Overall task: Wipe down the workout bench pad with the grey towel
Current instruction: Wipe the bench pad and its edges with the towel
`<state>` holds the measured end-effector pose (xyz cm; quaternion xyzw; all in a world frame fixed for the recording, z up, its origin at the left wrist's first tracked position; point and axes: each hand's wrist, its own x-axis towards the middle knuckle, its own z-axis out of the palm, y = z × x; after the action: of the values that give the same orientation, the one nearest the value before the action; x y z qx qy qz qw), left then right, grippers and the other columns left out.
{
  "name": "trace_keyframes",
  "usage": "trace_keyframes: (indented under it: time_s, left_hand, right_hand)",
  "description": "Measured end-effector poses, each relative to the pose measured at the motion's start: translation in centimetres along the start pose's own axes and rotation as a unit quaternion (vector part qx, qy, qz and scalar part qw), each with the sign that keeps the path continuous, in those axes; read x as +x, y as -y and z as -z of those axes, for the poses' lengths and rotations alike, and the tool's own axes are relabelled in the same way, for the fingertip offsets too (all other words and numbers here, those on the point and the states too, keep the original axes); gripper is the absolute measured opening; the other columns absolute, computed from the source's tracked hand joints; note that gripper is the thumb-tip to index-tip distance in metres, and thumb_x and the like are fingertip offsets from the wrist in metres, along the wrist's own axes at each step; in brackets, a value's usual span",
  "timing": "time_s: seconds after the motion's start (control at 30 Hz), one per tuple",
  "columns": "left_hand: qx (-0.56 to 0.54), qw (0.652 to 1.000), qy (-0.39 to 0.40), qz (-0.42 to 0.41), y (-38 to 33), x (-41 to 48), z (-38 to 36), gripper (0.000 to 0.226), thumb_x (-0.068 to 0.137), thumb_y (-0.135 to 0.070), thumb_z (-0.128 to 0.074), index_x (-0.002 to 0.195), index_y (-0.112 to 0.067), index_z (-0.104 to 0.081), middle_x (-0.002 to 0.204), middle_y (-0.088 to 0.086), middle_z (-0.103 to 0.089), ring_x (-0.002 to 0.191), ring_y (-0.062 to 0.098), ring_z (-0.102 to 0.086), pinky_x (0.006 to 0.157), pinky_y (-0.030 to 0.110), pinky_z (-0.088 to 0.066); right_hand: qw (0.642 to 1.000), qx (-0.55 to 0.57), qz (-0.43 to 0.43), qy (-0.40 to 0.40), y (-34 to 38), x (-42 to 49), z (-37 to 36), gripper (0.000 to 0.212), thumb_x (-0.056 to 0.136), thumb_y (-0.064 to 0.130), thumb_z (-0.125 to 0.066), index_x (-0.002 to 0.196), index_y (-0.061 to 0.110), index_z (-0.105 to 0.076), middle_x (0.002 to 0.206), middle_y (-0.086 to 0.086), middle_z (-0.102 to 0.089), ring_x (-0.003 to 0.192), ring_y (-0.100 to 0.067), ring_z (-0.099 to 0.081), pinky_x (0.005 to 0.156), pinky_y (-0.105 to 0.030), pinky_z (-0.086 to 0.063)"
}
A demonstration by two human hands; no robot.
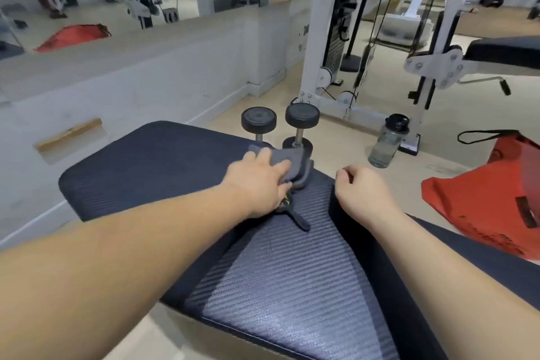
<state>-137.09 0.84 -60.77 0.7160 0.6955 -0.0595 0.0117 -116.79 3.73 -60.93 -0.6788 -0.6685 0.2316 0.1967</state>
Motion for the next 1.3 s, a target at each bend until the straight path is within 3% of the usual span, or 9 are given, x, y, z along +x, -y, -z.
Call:
trace_keyframes:
  time_s: [0.07, 0.13, 0.33, 0.57, 0.8, 1.0, 1.13, 1.23, 1.3]
  left_hand:
    - [-0.031, 0.992, 0.012, 0.118, -0.9, 2.6, 0.4, 0.054, 0.103, -0.054, -0.031, 0.147, -0.023, -0.038, 0.139, 0.013, -0.036, 0.127, 0.037, -0.043, 0.082, 0.046, -0.042]
    - [-0.042, 0.992, 0.011, 0.119, -3.7, 2.9, 0.2, 0.056, 0.102, -0.053, -0.031, 0.146, -0.018, -0.039, 0.140, 0.013, -0.036, 0.128, 0.036, -0.042, 0.077, 0.044, -0.037]
    - [-0.054, 0.979, -0.040, -0.190, -3.2, 2.1, 0.2, 0.061, 0.095, -0.064, -0.033, 0.153, -0.044, -0.032, 0.128, 0.001, -0.044, 0.121, 0.026, -0.051, 0.092, 0.043, -0.050]
    - [-0.013, 0.994, 0.015, 0.111, -0.6, 5.4, 0.1, 0.053, 0.097, -0.055, -0.033, 0.142, -0.028, -0.044, 0.140, 0.011, -0.040, 0.128, 0.039, -0.044, 0.100, 0.052, -0.047]
    - [-0.062, 0.960, -0.031, -0.272, 1.2, -0.1, -0.4, 0.058, 0.094, -0.063, -0.041, 0.150, -0.049, -0.036, 0.122, -0.008, -0.042, 0.110, 0.016, -0.048, 0.090, 0.034, -0.047]
    - [-0.041, 0.992, -0.020, 0.121, 1.6, 2.3, -1.0, 0.054, 0.099, -0.057, -0.035, 0.146, -0.032, -0.040, 0.136, 0.008, -0.039, 0.128, 0.036, -0.043, 0.101, 0.050, -0.045]
    - [-0.027, 0.996, -0.050, -0.066, -3.0, -1.9, -1.1, 0.060, 0.098, -0.062, -0.034, 0.151, -0.034, -0.032, 0.134, 0.005, -0.038, 0.124, 0.032, -0.044, 0.097, 0.045, -0.047]
    - [-0.073, 0.946, -0.063, -0.309, -0.7, -4.4, -1.0, 0.058, 0.097, -0.060, -0.042, 0.151, -0.042, -0.037, 0.124, -0.002, -0.044, 0.110, 0.020, -0.047, 0.094, 0.033, -0.046]
    - [-0.068, 0.933, -0.041, -0.352, 2.9, -3.5, -1.2, 0.055, 0.096, -0.057, -0.048, 0.149, -0.046, -0.041, 0.122, -0.005, -0.047, 0.107, 0.016, -0.049, 0.095, 0.029, -0.044]
  right_hand:
    - [1.000, 0.012, -0.004, 0.003, -0.2, 0.1, -0.1, 0.039, 0.096, 0.044, -0.033, 0.089, 0.020, -0.063, 0.093, -0.007, -0.071, 0.093, -0.035, -0.065, 0.089, -0.048, -0.057]
    - [1.000, 0.010, -0.008, 0.002, -0.5, 0.5, -0.1, 0.039, 0.100, 0.043, -0.036, 0.095, 0.020, -0.067, 0.099, -0.008, -0.072, 0.097, -0.036, -0.066, 0.090, -0.044, -0.056]
    - [0.999, -0.025, -0.026, -0.031, -0.3, 0.8, 0.2, 0.037, 0.104, 0.043, -0.039, 0.102, 0.021, -0.069, 0.111, -0.010, -0.072, 0.109, -0.036, -0.064, 0.079, -0.036, -0.043]
    - [0.997, -0.076, 0.014, 0.002, -0.3, 0.1, 0.5, 0.039, 0.105, 0.046, -0.037, 0.104, 0.022, -0.067, 0.109, -0.008, -0.073, 0.106, -0.035, -0.063, 0.076, -0.034, -0.039]
    - [0.996, -0.084, 0.019, -0.010, -0.3, 0.0, 0.3, 0.044, 0.106, 0.048, -0.035, 0.101, 0.020, -0.069, 0.109, -0.013, -0.072, 0.107, -0.038, -0.064, 0.075, -0.035, -0.040]
    - [0.996, -0.088, 0.021, -0.009, -0.5, -0.1, 0.0, 0.046, 0.105, 0.050, -0.034, 0.093, 0.018, -0.064, 0.097, -0.010, -0.069, 0.087, -0.033, -0.054, 0.072, -0.036, -0.043]
    - [0.993, -0.109, 0.031, -0.027, -0.2, 0.1, -0.2, 0.044, 0.105, 0.049, -0.034, 0.088, 0.019, -0.061, 0.102, -0.015, -0.072, 0.094, -0.036, -0.062, 0.073, -0.036, -0.040]
    - [0.992, -0.115, 0.043, -0.038, -0.1, -0.1, -0.4, 0.042, 0.105, 0.047, -0.035, 0.081, 0.020, -0.057, 0.095, -0.014, -0.071, 0.087, -0.036, -0.059, 0.071, -0.035, -0.039]
    - [0.991, -0.119, 0.044, -0.034, -0.3, -0.2, -0.5, 0.044, 0.105, 0.047, -0.035, 0.082, 0.019, -0.059, 0.086, -0.009, -0.064, 0.086, -0.035, -0.057, 0.070, -0.035, -0.042]
